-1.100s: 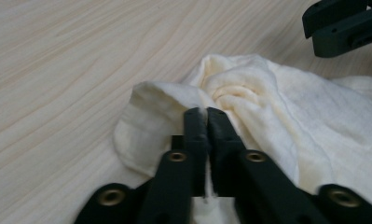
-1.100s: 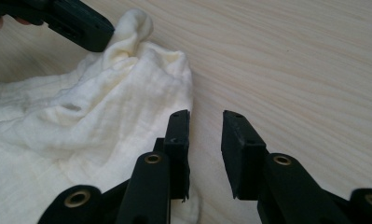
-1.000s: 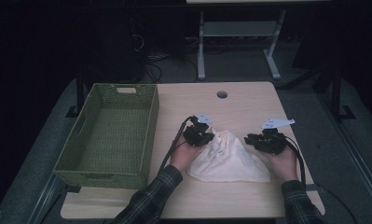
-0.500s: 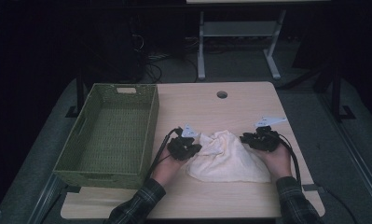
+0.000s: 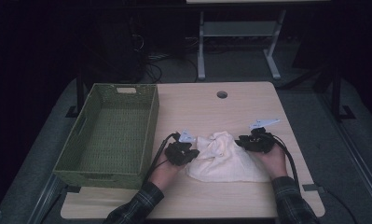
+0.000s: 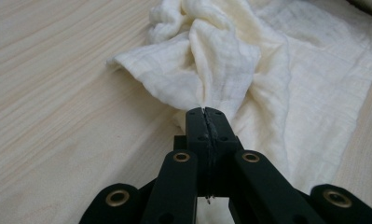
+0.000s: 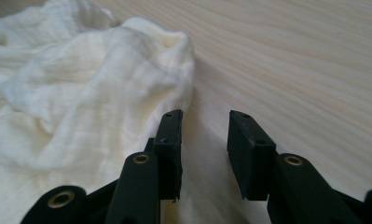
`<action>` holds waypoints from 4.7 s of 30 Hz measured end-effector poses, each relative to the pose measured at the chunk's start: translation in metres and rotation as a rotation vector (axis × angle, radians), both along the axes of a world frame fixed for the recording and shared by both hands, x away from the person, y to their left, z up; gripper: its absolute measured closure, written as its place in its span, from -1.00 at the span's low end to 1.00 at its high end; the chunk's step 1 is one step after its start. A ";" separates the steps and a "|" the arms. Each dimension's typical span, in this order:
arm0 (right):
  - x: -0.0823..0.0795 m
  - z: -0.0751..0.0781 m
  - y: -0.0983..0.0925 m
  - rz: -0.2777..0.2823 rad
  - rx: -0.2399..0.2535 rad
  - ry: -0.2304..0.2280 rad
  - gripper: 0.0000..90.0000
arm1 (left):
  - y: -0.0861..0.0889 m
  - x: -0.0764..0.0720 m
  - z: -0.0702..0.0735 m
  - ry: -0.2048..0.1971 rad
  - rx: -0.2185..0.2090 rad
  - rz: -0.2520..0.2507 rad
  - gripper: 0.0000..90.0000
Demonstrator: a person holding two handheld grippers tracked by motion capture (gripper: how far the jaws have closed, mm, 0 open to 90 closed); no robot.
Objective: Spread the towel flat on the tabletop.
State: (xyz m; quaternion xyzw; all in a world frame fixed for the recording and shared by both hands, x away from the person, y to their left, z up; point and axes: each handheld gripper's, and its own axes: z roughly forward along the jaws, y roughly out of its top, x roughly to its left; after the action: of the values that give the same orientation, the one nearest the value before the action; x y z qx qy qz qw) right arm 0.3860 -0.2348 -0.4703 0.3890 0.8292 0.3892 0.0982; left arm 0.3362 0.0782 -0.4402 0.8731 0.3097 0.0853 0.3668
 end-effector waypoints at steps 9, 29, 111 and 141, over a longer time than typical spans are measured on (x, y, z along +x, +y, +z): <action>-0.005 -0.002 0.011 0.068 -0.042 0.018 0.96 | -0.001 0.001 -0.002 0.003 0.004 0.000 0.99; -0.041 0.053 -0.058 -0.133 0.008 -0.204 1.00 | 0.012 0.005 0.005 -0.042 0.015 0.079 0.99; -0.117 0.040 -0.027 0.016 0.008 -0.133 0.99 | 0.002 -0.046 0.005 -0.019 0.063 -0.044 0.94; -0.098 0.029 -0.037 0.038 0.116 -0.071 0.44 | 0.014 -0.039 0.003 -0.049 0.029 0.035 0.24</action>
State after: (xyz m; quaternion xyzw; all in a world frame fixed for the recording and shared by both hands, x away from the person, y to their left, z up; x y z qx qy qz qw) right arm 0.2880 -0.2715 -0.4411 0.3643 0.8085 0.4517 0.0973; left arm 0.2974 0.0922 -0.4367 0.8704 0.3144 0.1175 0.3601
